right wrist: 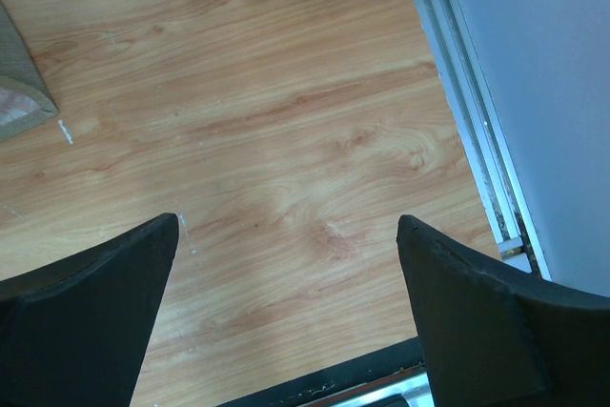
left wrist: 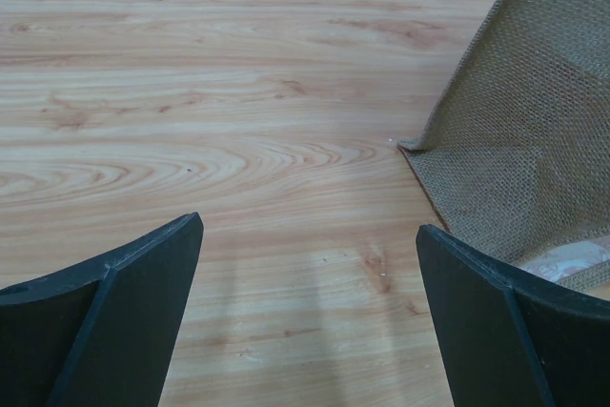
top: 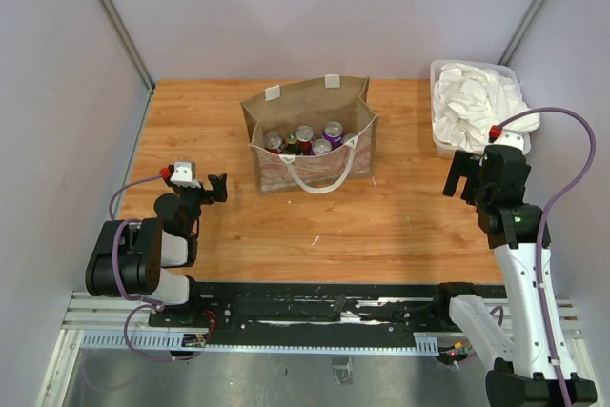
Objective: Take the beverage out of the canvas bag
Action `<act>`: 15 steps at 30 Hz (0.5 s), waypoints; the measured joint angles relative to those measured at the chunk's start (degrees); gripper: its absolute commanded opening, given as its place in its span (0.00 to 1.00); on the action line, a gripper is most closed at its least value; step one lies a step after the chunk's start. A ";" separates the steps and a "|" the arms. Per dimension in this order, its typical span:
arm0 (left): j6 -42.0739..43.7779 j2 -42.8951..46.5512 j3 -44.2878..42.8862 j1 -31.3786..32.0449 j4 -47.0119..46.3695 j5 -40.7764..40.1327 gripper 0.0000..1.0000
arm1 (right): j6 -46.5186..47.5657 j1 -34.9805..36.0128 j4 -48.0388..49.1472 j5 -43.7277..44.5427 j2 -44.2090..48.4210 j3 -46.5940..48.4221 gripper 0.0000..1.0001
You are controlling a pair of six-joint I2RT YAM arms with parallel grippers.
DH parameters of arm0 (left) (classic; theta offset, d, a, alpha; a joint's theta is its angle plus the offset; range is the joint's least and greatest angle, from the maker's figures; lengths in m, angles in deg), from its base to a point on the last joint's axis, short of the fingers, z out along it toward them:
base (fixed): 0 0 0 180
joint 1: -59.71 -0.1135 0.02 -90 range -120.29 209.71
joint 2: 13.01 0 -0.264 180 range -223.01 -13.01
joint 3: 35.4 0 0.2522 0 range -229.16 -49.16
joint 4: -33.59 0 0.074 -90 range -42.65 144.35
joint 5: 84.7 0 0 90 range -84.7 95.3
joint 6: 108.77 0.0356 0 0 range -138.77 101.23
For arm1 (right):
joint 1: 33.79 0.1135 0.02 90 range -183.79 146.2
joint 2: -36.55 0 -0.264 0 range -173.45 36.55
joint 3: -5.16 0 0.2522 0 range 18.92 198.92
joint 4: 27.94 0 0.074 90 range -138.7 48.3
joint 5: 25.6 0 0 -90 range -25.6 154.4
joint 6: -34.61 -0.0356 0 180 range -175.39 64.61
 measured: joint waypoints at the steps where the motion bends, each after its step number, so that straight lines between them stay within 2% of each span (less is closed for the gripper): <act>1: 0.00 0.00 0.00 0.00 0.00 0.00 1.00 | 0.20 0.00 0.28 -0.61 0.42 0.00 0.98; 8: 0.02 0.00 0.00 0.00 0.00 0.00 1.00 | 1.90 0.00 3.98 -8.33 1.66 1.11 0.99; 15: 0.00 0.00 0.00 0.00 0.00 0.00 1.00 | 1.77 0.02 8.09 -15.54 -5.60 10.45 0.98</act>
